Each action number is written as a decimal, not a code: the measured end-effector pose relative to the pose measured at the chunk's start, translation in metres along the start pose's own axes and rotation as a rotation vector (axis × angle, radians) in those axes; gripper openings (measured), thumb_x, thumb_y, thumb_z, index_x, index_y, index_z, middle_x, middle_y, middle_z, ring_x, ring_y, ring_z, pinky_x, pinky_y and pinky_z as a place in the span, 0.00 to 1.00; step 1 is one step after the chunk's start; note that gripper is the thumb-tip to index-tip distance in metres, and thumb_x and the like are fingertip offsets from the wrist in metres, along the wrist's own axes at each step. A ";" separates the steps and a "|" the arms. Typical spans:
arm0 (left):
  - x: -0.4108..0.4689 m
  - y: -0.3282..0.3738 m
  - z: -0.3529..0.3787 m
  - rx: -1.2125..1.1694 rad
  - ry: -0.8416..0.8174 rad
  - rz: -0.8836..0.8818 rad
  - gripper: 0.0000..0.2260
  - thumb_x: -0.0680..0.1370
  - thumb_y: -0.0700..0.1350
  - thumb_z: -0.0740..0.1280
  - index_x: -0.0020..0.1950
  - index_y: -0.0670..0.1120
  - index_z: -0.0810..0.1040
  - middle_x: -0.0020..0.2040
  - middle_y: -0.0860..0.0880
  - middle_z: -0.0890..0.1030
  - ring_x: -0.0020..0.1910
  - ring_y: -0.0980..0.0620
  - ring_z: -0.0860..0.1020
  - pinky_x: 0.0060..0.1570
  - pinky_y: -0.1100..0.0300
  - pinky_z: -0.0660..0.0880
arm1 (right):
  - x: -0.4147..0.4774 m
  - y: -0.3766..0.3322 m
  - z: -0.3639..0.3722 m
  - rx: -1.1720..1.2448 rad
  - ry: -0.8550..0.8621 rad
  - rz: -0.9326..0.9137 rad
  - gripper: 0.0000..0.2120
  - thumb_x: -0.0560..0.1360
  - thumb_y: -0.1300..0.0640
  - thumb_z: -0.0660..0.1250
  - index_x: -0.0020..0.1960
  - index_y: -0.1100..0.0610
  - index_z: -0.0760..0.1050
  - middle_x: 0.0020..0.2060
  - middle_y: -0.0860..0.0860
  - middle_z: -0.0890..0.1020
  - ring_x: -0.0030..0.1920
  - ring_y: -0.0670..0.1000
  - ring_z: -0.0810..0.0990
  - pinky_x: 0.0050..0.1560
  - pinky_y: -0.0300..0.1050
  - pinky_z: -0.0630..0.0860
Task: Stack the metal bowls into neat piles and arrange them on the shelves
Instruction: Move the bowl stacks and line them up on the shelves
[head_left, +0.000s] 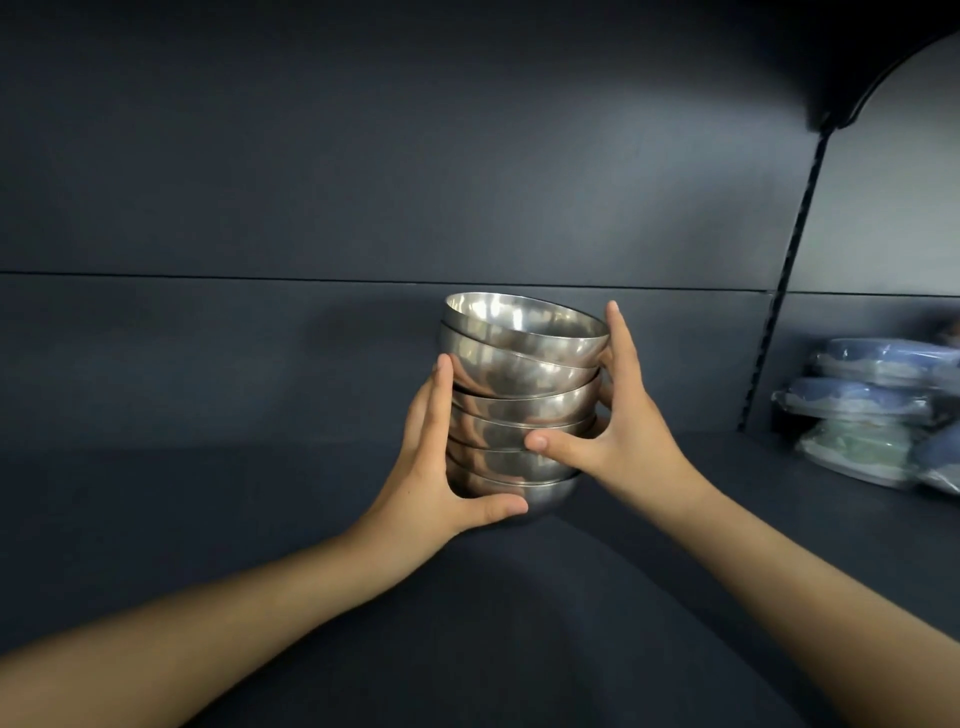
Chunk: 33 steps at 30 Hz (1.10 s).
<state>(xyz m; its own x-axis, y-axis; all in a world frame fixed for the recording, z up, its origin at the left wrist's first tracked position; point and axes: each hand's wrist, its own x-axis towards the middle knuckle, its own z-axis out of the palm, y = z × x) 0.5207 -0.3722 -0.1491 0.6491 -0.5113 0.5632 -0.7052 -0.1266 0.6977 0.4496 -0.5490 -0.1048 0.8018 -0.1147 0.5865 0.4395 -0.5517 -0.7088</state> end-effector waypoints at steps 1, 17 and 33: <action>-0.008 0.005 -0.004 0.006 0.010 -0.003 0.54 0.62 0.52 0.77 0.58 0.79 0.33 0.72 0.64 0.45 0.62 0.84 0.45 0.57 0.87 0.51 | -0.004 -0.007 0.002 0.004 -0.006 -0.007 0.57 0.56 0.39 0.75 0.70 0.33 0.37 0.65 0.27 0.62 0.69 0.33 0.64 0.71 0.40 0.64; -0.207 0.157 -0.061 0.076 0.254 -0.021 0.51 0.59 0.59 0.76 0.61 0.81 0.38 0.73 0.65 0.52 0.72 0.68 0.55 0.72 0.56 0.58 | -0.137 -0.159 0.028 0.152 -0.181 -0.214 0.62 0.60 0.40 0.78 0.76 0.43 0.35 0.67 0.36 0.65 0.68 0.37 0.66 0.68 0.36 0.65; -0.422 0.201 -0.181 0.229 0.480 -0.226 0.51 0.59 0.57 0.77 0.62 0.81 0.41 0.74 0.62 0.52 0.73 0.62 0.57 0.72 0.49 0.61 | -0.245 -0.281 0.188 0.314 -0.435 -0.257 0.61 0.58 0.38 0.75 0.75 0.41 0.35 0.70 0.40 0.63 0.71 0.41 0.64 0.72 0.49 0.64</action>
<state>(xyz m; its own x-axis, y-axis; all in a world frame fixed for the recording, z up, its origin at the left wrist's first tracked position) 0.1567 -0.0283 -0.1660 0.8101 -0.0142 0.5861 -0.5427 -0.3962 0.7406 0.2055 -0.2101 -0.1231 0.7167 0.3758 0.5875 0.6874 -0.2387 -0.6860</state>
